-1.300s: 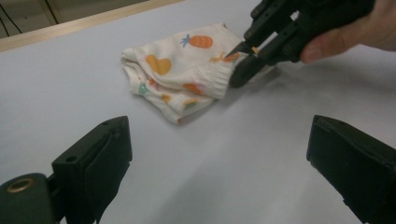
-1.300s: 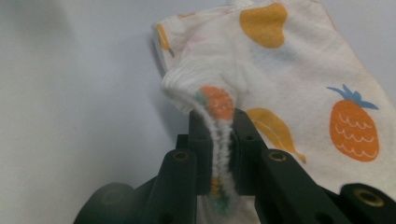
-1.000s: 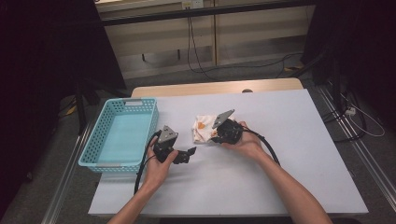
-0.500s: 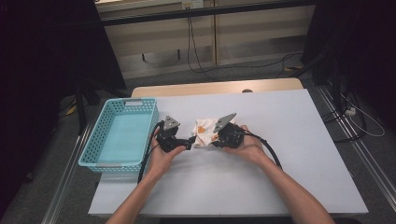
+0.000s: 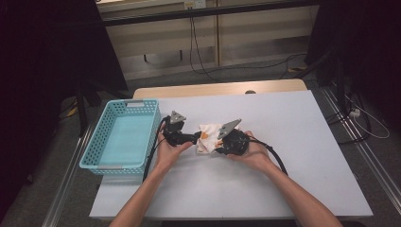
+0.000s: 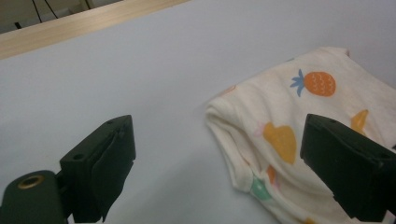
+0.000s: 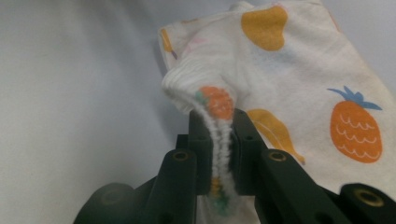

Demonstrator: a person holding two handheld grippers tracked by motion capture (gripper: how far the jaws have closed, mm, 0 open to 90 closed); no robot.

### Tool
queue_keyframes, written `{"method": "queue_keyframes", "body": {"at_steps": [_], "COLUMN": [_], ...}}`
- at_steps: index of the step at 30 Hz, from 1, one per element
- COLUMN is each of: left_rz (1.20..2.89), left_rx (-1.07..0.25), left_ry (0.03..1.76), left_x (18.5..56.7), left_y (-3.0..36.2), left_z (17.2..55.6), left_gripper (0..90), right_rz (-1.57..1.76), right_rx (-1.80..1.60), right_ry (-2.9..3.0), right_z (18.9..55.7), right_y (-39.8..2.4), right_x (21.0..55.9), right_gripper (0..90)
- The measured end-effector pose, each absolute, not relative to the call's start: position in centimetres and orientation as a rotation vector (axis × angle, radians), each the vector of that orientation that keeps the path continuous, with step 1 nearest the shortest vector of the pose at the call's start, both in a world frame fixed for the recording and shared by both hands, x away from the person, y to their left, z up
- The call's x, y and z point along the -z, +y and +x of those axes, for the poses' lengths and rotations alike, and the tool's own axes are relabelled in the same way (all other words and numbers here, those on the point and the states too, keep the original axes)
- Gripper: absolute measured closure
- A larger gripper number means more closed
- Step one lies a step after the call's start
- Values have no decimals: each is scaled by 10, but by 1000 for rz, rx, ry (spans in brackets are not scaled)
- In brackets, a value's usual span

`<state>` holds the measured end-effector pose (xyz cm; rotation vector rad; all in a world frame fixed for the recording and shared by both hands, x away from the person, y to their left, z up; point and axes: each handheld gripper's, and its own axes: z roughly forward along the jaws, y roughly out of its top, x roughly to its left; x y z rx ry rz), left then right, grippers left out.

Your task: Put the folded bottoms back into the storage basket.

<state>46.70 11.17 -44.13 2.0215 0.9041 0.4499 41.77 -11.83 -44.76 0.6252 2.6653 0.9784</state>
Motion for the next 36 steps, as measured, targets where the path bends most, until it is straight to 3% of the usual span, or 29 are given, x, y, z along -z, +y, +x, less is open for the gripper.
{"method": "queue_keyframes", "body": {"at_steps": [8,10,17,18,36], "left_rz": [2033,2048,2052,2057,2092], "left_rx": [-424,-412,-395,-403,-335], "left_ry": [917,913,928,923,943], "left_x": [442,444,445,445,467], "left_y": [94,91,80,79,82], "left_z": [474,476,480,481,502], "left_gripper": [106,190,273,325,482], "right_rz": [610,613,606,606,616], "right_rx": [-983,-987,-983,-983,-990], "right_ry": [2673,2675,2680,2682,2679], "right_z": [411,410,410,410,410], "right_y": [-118,-119,-118,-117,-118], "right_x": [447,447,449,449,451], "right_gripper": [816,816,816,816,815]}}
